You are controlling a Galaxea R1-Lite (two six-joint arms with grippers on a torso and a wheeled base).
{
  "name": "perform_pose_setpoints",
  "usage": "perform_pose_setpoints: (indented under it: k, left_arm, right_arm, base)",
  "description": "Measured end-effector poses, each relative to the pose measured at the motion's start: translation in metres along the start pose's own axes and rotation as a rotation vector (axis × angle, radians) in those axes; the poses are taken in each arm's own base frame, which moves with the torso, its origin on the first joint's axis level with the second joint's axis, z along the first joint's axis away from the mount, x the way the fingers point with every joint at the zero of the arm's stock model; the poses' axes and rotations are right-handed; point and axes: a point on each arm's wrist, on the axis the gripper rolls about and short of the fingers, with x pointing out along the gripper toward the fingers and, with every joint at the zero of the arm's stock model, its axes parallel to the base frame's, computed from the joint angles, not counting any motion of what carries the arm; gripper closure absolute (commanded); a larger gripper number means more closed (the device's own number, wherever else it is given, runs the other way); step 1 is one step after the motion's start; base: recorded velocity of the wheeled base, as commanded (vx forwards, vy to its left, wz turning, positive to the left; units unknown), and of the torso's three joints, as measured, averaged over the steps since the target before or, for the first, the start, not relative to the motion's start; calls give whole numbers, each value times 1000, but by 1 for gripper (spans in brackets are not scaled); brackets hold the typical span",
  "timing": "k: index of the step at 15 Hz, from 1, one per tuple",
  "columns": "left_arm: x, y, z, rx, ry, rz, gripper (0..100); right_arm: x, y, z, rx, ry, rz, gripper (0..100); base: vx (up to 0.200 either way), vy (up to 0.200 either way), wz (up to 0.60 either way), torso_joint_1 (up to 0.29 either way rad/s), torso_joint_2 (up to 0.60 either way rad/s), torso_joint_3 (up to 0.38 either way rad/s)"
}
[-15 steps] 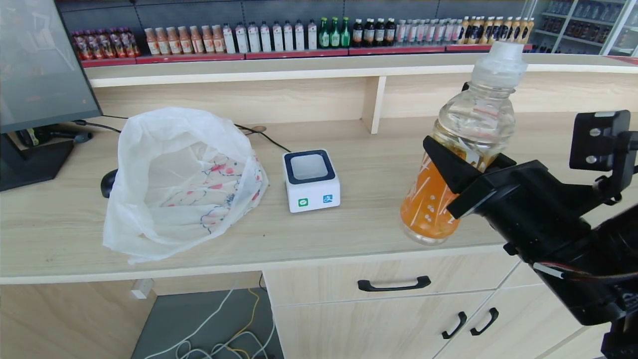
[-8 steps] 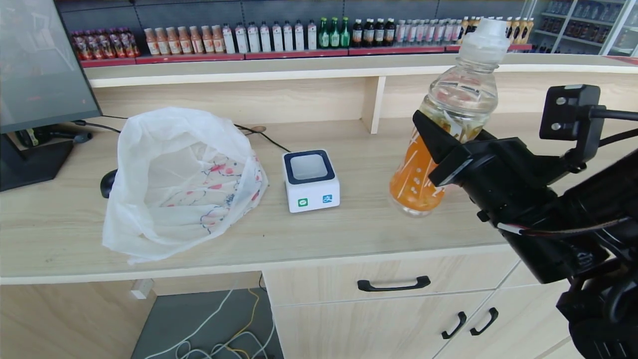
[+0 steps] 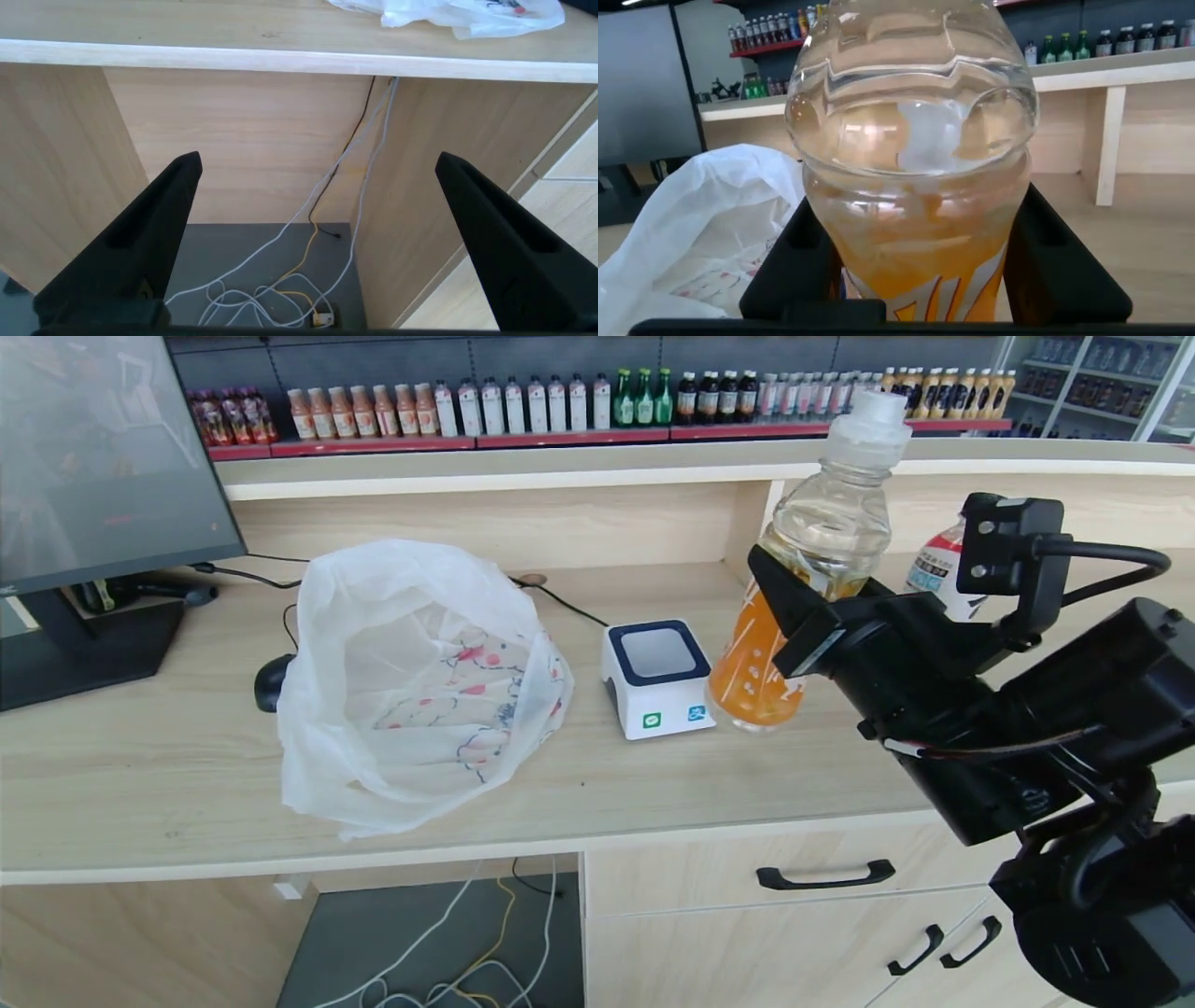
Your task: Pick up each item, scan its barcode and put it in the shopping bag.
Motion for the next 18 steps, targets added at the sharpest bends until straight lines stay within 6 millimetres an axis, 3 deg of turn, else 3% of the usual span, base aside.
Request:
perform_pose_setpoints:
  k: [3, 18]
  left_arm:
    - [0, 0, 0, -1, 0, 0, 0]
    - [0, 0, 0, 0, 0, 1, 0]
  right_arm:
    - [0, 0, 1, 1, -3, 0, 100]
    - [4, 0, 7, 10, -33, -4, 100]
  base:
    - [0, 200, 0, 1, -1, 4]
    - [0, 0, 0, 0, 0, 0]
